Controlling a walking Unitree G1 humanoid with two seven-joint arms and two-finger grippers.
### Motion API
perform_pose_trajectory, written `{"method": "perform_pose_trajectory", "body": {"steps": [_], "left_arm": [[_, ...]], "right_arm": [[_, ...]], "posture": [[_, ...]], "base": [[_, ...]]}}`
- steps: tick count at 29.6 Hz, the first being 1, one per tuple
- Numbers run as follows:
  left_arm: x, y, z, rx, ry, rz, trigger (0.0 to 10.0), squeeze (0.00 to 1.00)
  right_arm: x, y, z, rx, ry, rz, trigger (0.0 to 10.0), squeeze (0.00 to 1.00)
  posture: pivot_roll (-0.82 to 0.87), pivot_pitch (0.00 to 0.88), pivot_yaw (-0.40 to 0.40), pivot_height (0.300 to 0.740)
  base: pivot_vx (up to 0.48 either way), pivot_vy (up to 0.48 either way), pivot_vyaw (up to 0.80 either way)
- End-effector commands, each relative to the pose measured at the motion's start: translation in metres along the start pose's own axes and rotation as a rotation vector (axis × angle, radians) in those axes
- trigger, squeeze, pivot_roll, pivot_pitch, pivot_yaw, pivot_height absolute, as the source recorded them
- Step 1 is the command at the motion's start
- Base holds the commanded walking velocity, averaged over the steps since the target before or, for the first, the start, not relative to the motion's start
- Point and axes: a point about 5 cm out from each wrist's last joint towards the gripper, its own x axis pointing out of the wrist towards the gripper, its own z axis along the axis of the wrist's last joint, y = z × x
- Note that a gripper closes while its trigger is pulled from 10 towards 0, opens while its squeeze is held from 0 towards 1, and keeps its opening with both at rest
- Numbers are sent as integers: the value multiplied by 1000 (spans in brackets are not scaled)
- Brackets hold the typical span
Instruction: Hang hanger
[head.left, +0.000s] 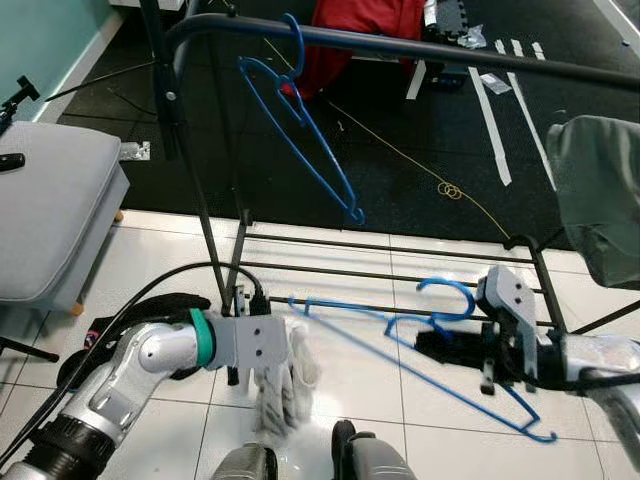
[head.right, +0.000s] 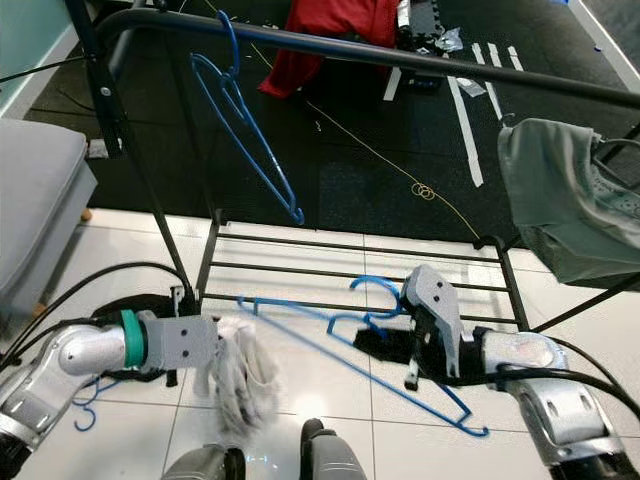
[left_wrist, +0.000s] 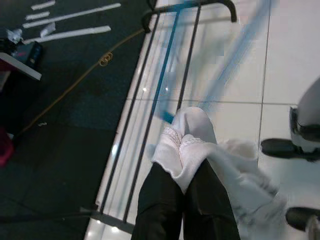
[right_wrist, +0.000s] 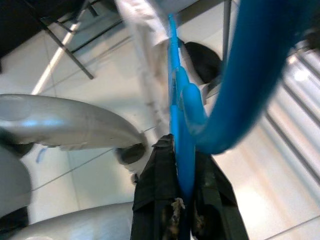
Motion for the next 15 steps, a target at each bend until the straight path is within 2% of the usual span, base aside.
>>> {"method": "perform_pose_trajectory", "body": {"steps": [1, 7, 15], "left_arm": [[2, -1, 1, 2, -20, 1, 10000, 0], [3, 1, 1, 13, -24, 1, 10000, 0], [3, 3, -1, 21, -13, -1, 10000, 0]], "right_arm": [[0, 10, -1, 22, 31, 88, 0, 0], [-4, 13, -4, 22, 86, 126, 0, 0], [-12, 3, -9, -32, 176, 54, 0, 0]], "posture": [[-62, 152, -7, 740], [-62, 149, -9, 740], [-61, 136, -11, 740]], "base": [[0, 0, 0], [0, 0, 0], [0, 0, 0]]}}
